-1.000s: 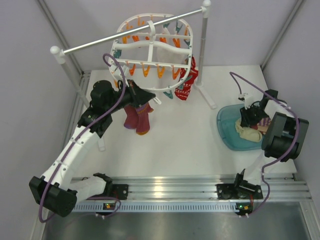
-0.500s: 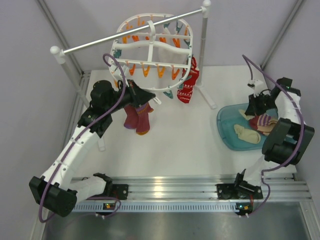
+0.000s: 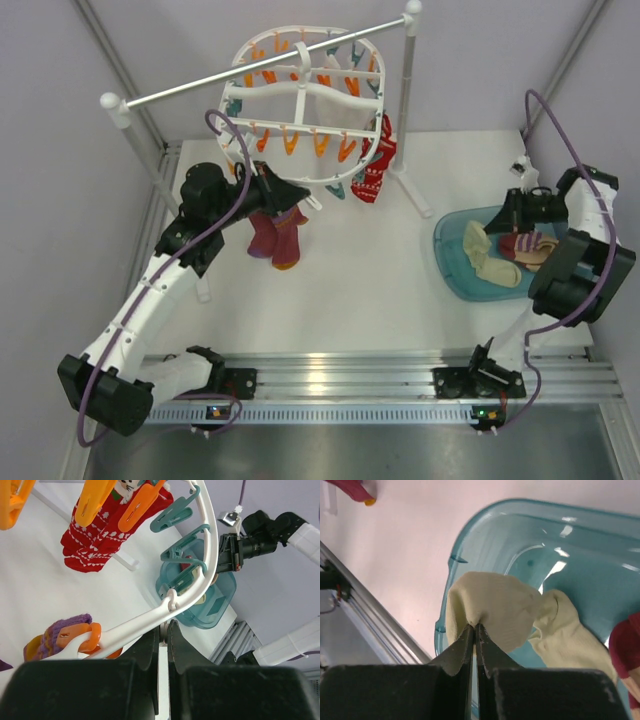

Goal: Clip the socks to the hanger
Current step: Pick up the sock from the bin.

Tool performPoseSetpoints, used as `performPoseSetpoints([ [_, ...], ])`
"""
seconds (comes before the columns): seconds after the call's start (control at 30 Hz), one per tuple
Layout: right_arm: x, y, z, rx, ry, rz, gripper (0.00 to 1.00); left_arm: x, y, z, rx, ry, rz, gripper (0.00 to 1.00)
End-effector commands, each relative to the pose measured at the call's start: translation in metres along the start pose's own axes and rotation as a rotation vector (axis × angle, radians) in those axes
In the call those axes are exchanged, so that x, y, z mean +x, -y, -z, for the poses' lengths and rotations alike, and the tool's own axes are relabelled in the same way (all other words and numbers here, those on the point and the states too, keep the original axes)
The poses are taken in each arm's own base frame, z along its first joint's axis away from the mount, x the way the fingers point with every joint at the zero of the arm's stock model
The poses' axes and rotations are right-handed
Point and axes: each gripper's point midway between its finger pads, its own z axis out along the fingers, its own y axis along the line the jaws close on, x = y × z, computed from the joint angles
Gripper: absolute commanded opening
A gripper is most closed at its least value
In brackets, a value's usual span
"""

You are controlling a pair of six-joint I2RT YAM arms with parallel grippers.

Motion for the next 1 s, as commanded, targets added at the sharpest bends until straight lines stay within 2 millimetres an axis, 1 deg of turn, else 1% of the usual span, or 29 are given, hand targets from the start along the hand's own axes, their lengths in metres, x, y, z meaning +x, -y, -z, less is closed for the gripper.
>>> performPoseSetpoints([
  [0.0, 0.012, 0.023, -0.003, -0.045, 0.071, -0.258, 0.00, -0.001, 0.008, 0.006, 0.036, 0.009, -0.024, 0.00],
  [0.07, 0.011, 0.042, -0.001, -0.021, 0.127, -0.367, 0.00, 0.000, 0.008, 0.006, 0.036, 0.007, -0.023, 0.00],
  [0.1, 0.014, 0.061, 0.001, 0.008, 0.175, -0.396, 0.00, 0.000, 0.008, 0.006, 0.036, 0.007, -0.023, 0.00],
  [0.13, 0.012, 0.068, 0.004, 0.018, 0.207, -0.454, 0.00, 0.001, 0.007, 0.005, 0.035, 0.005, -0.023, 0.00],
  [0.17, 0.013, 0.076, 0.006, 0.033, 0.232, -0.474, 0.00, 0.001, 0.008, 0.005, 0.037, 0.005, -0.023, 0.00],
  [0.2, 0.015, 0.090, 0.011, 0.067, 0.273, -0.480, 0.00, 0.001, 0.008, 0.005, 0.037, 0.005, -0.021, 0.00],
  [0.27, 0.019, 0.099, 0.015, 0.105, 0.285, -0.500, 0.00, 0.001, 0.007, 0.005, 0.035, 0.005, -0.020, 0.00],
  [0.37, 0.025, 0.115, 0.027, 0.187, 0.306, -0.492, 0.00, 0.003, 0.004, 0.004, 0.029, 0.002, -0.016, 0.00],
  [0.4, 0.026, 0.122, 0.037, 0.233, 0.317, -0.484, 0.00, 0.003, 0.004, 0.004, 0.029, 0.002, -0.016, 0.00],
  [0.43, 0.026, 0.126, 0.041, 0.262, 0.321, -0.457, 0.06, 0.004, 0.003, 0.004, 0.027, 0.000, -0.014, 0.00],
  [0.47, 0.026, 0.128, 0.047, 0.284, 0.317, -0.431, 0.18, 0.004, 0.002, 0.003, 0.025, 0.001, -0.013, 0.00],
  [0.5, 0.027, 0.129, 0.050, 0.304, 0.300, -0.407, 0.29, 0.005, 0.002, 0.003, 0.025, 0.001, -0.010, 0.00],
  [0.53, 0.034, 0.129, 0.051, 0.320, 0.259, -0.371, 0.41, 0.005, 0.002, 0.003, 0.025, 0.000, -0.009, 0.00],
  [0.6, 0.036, 0.126, 0.059, 0.347, 0.224, -0.297, 0.46, 0.004, 0.001, 0.003, 0.024, 0.002, -0.011, 0.00],
  [0.63, 0.037, 0.127, 0.062, 0.358, 0.197, -0.208, 0.52, 0.004, 0.002, 0.003, 0.025, 0.000, -0.009, 0.00],
  [0.7, 0.034, 0.115, 0.068, 0.328, 0.170, -0.095, 0.54, 0.003, 0.001, 0.002, 0.022, -0.001, -0.010, 0.00],
  [0.73, 0.034, 0.114, 0.071, 0.323, 0.143, 0.057, 0.55, 0.002, 0.002, 0.003, 0.024, -0.001, -0.013, 0.00],
  [0.77, 0.036, 0.101, 0.070, 0.291, 0.116, 0.107, 0.56, 0.003, 0.002, 0.002, 0.022, -0.007, -0.012, 0.00],
  [0.8, 0.038, 0.096, 0.068, 0.271, 0.093, 0.170, 0.56, 0.003, 0.003, 0.003, 0.023, -0.008, -0.017, 0.00],
  [0.83, 0.041, 0.093, 0.067, 0.249, 0.053, 0.317, 0.56, 0.001, 0.003, 0.002, 0.023, -0.008, -0.020, 0.00],
  [0.9, 0.051, 0.078, 0.057, 0.192, -0.001, 0.414, 0.56, 0.001, 0.003, 0.002, 0.021, -0.012, -0.025, 0.00],
  [0.93, 0.052, 0.077, 0.054, 0.177, -0.020, 0.530, 0.55, 0.001, 0.003, 0.001, 0.021, -0.015, -0.025, 0.00],
  [0.97, 0.059, 0.071, 0.047, 0.151, -0.034, 0.585, 0.55, 0.000, 0.003, 0.001, 0.019, -0.012, -0.024, 0.00],
])
